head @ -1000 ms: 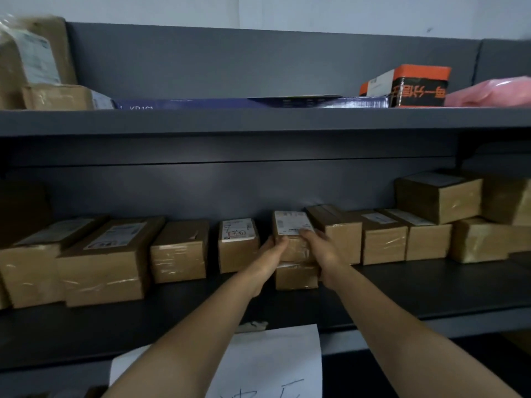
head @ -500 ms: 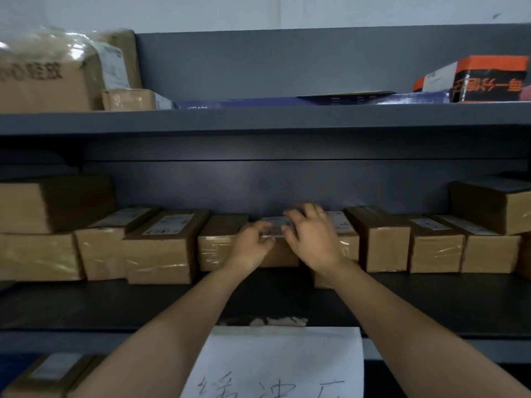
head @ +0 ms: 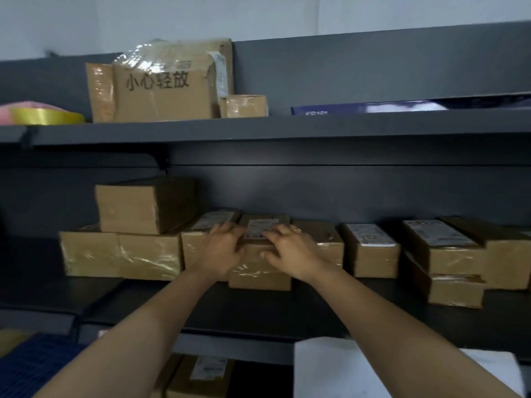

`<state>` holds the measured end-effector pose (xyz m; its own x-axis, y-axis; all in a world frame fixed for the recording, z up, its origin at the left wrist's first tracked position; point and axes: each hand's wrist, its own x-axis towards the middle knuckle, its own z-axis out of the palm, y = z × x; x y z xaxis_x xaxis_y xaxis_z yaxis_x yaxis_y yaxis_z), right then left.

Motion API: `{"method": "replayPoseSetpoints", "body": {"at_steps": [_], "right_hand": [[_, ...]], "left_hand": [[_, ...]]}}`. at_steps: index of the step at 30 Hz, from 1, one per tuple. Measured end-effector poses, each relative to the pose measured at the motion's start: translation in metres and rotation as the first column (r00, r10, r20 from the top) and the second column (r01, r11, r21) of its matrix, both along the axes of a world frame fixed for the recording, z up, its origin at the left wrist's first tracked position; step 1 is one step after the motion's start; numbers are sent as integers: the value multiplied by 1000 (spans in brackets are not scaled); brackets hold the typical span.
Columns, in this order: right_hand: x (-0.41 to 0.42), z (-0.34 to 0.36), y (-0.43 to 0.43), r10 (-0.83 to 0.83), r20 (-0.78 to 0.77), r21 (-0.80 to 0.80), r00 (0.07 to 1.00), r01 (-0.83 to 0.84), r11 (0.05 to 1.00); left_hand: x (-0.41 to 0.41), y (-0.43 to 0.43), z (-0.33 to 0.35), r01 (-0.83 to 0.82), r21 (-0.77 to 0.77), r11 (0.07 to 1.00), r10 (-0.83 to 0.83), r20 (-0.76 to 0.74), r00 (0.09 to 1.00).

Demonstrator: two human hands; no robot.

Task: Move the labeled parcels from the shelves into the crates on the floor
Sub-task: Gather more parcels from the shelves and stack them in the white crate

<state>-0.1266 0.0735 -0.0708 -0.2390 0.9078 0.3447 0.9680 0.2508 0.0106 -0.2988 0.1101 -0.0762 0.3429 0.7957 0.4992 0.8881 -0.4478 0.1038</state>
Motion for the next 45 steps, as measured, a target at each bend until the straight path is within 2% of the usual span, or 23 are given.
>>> {"method": "replayPoseSetpoints", "body": {"at_steps": [2, 4, 7, 9, 11, 14, 16, 17, 18, 20, 21, 22, 24, 26, 29, 31, 33, 35, 38, 43, 45], "right_hand": [[-24, -3, 10, -36, 32, -69, 999, 38, 997], [-36, -7, 17, -82, -7, -90, 997, 81, 993], [-39, -6, 18, -83, -156, -76, 984, 72, 994], [-38, -8, 16, -76, -256, -44, 964, 67, 997], [-37, -13, 10, -99, -376, 4, 921, 109, 994], [-37, -18, -1, -187, -523, 64, 832, 258, 964], [-36, -21, -8, -294, -658, 0, 693, 391, 920], [-38, -22, -11, -341, -740, -87, 580, 420, 903], [-41, -23, -14, -364, -825, -189, 432, 396, 899], [-45, -28, -18, -350, -933, -321, 85, 243, 915], [-47, -28, -22, -352, -935, -352, -32, 173, 920], [-46, -29, -24, -356, -931, -363, -74, 139, 921], [-44, -33, -28, -357, -931, -365, -80, 122, 923], [-43, -34, -32, -358, -929, -367, -94, 108, 924], [-39, -36, -38, -362, -925, -369, -117, 45, 928], [-36, -37, -39, -362, -920, -366, -147, 2, 930], [-36, -37, -38, -369, -914, -367, -168, -41, 929], [-37, -37, -36, -402, -897, -395, -184, -76, 915], [-41, -34, -42, -395, -886, -377, -241, -119, 918], [-46, -34, -56, -346, -893, -310, -287, -165, 936], [-46, -32, -65, -320, -885, -279, -338, -163, 946]], "left_hand": [[-23, 7, -5, 30, 0, 1000, -30, -100, 995], [-37, 13, -10, 86, 50, 995, -79, -129, 989], [-46, 22, -8, 51, 89, 995, -42, -101, 994], [-47, 29, -5, -6, 5, 1000, 6, -58, 998], [-45, 30, -3, -19, -64, 998, 16, -45, 999], [-42, 22, -4, -13, -56, 998, 11, -36, 999], [-44, 14, -7, -11, -10, 1000, 11, -36, 999], [-47, 9, -9, -3, 14, 1000, 3, -23, 1000], [-50, 5, -11, 10, 23, 1000, -10, -5, 1000], [-55, -5, -14, 37, 19, 999, -37, 26, 999], [-57, -8, -15, 44, 27, 999, -45, 36, 998], [-60, -11, -16, 51, 40, 998, -54, 57, 997], [-64, -13, -18, 83, 86, 993, -98, 182, 978], [-68, -11, -20, 57, 110, 992, -96, 388, 917], [-70, -10, -19, -87, 41, 995, 42, 634, 773], [-72, -8, -16, -98, -62, 993, 111, 735, 669], [-76, -2, -18, -22, -206, 978, 179, 785, 592], [-78, -3, -20, 82, -252, 964, 163, 809, 564], [-77, -14, -21, 97, -238, 966, 156, 844, 512], [-80, -37, -12, 200, -144, 969, 90, 962, 257], [-81, -49, -6, 226, -99, 969, 52, 977, 205]]}}
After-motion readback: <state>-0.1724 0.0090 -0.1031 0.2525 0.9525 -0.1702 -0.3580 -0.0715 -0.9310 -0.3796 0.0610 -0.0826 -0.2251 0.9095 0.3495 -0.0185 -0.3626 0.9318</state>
